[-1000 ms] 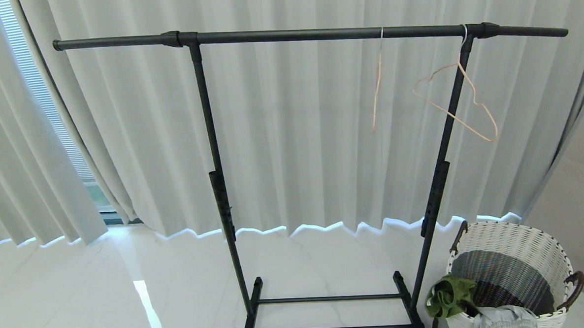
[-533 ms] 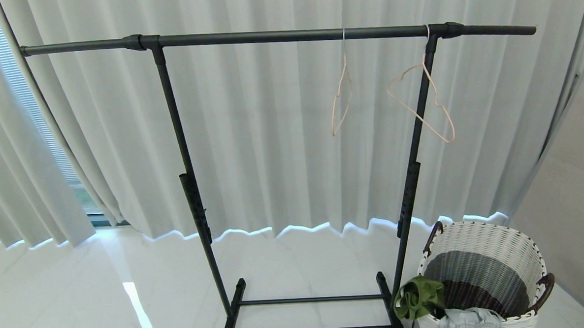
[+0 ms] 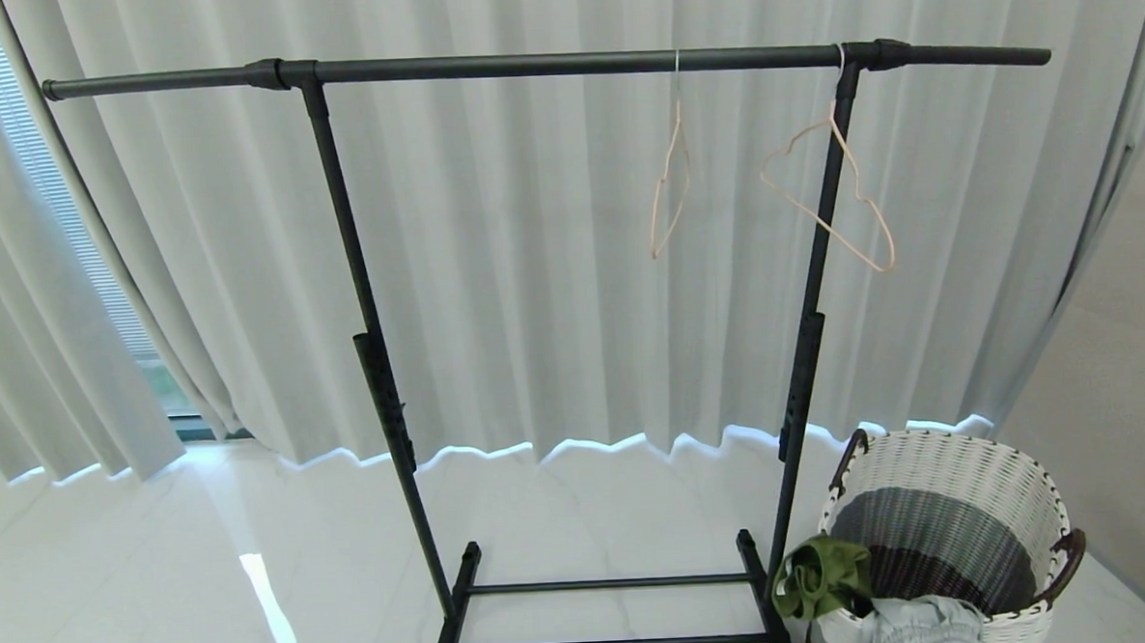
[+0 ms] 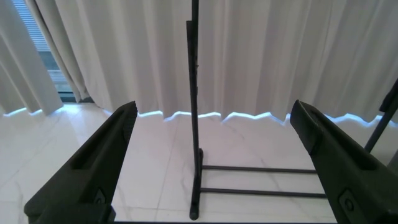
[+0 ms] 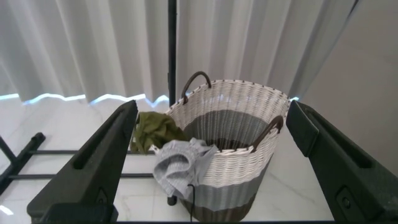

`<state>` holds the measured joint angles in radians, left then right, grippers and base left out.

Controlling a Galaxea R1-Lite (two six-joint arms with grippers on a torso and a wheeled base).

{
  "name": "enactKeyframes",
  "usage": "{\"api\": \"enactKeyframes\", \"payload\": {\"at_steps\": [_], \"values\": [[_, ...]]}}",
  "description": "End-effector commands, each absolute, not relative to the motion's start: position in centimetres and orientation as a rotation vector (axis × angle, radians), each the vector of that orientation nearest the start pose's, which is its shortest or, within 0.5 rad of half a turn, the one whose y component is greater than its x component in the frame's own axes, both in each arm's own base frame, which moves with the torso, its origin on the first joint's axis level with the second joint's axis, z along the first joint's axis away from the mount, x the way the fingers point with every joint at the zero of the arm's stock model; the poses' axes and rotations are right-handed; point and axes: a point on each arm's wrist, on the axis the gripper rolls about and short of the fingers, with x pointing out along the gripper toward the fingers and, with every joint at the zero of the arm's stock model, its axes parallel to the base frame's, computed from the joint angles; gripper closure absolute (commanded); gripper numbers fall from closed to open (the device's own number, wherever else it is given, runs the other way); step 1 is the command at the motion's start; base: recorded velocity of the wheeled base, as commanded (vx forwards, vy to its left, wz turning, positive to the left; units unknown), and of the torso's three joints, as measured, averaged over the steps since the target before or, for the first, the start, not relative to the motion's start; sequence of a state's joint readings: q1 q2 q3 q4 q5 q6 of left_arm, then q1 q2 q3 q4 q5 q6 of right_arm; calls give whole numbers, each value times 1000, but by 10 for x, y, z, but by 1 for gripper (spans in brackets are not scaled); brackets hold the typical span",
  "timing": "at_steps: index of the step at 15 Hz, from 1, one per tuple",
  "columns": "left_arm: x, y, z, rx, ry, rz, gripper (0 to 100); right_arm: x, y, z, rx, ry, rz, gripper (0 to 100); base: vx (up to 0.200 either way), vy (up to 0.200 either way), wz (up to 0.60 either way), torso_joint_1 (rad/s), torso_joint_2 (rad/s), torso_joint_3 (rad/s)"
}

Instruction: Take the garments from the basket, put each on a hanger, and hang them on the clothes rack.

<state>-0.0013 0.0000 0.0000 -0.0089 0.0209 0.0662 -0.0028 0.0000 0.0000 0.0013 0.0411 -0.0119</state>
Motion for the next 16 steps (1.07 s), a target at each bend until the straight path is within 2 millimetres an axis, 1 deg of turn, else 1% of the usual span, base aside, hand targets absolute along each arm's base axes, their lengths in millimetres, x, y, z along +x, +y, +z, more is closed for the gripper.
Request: {"api": "enactKeyframes", "payload": {"at_steps": [1,3,7,10,16], "values": [[-23,1,76,66,-7,20,0,-23,1,75,-12,1,38,0,0,0,0,-80,354,266],[-23,1,76,67,-7,20,0,-23,1,75,-12,1,38,0,0,0,0,-75,393,305],[-23,1,76,69,-7,20,0,-23,1,75,-12,1,38,0,0,0,0,-1,40,18],[-23,1,76,87,-5,20,0,-23,1,75,-14,1,38,0,0,0,0,-30,128,111],[-23,1,76,90,-5,20,0,-23,1,75,-25,1,40,0,200,0,0,-1,10,14]]}}
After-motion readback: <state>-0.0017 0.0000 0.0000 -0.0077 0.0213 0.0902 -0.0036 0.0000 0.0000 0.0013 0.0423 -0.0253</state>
